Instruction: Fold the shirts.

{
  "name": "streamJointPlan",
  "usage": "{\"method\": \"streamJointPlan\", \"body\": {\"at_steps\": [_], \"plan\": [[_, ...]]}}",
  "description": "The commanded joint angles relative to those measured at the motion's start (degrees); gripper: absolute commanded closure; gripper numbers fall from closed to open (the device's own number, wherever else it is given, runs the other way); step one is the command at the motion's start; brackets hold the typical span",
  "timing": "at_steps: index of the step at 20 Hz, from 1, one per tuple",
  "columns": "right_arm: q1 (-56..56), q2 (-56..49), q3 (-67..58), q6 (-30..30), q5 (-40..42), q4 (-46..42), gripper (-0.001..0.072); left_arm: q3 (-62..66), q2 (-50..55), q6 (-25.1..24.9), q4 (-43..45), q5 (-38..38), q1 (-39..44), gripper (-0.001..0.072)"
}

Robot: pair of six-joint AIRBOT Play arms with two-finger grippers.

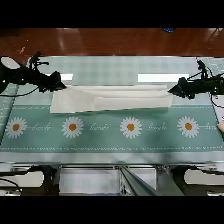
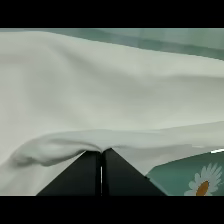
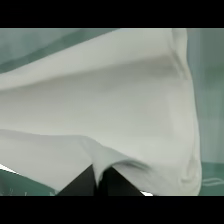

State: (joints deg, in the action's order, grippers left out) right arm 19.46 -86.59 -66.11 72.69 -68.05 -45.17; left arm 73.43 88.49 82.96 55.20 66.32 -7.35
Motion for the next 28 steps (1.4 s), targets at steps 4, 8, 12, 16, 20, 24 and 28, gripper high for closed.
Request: {"method": "streamJointPlan", "body": {"at_steps": [4, 8, 12, 16, 20, 24, 28], "plan": [[-0.8, -6.6, -2.1, -1.3, 6.8, 4.8, 0.0692, 2.8, 7.6, 0.4, 0.0, -2.8, -0.1, 0.0687], [-2.5, -8.3, -2.6, -2.3, 10.2, 7.1, 0.0303, 5.2, 7.8, -1.9, 2.4, 0.4, 1.3, 0.0202], [3.8, -5.0, -5.9, 0.2, 3.0, 2.1, 0.0304, 13.8, 5.3, 0.7, 15.7, 14.7, -3.6, 0.0202], [6.8, -1.6, -1.6, 4.7, 4.1, -6.3, 0.0304, 6.6, -7.4, 2.1, 10.3, 6.2, -11.5, 0.0202], [4.7, -2.5, 5.1, 4.4, 10.1, -1.6, 0.0304, -11.3, -23.3, -0.4, 8.5, -4.9, -10.2, 0.0202], [1.4, -6.6, 5.2, 3.8, 12.0, 2.2, 0.0304, -21.0, -29.3, -2.4, 5.3, -5.7, -6.0, 0.0202], [-2.4, -10.8, 5.2, 3.0, 13.1, 6.3, 0.0314, -21.8, -27.8, -2.5, 4.8, -7.0, 1.0, 0.0202]]}}
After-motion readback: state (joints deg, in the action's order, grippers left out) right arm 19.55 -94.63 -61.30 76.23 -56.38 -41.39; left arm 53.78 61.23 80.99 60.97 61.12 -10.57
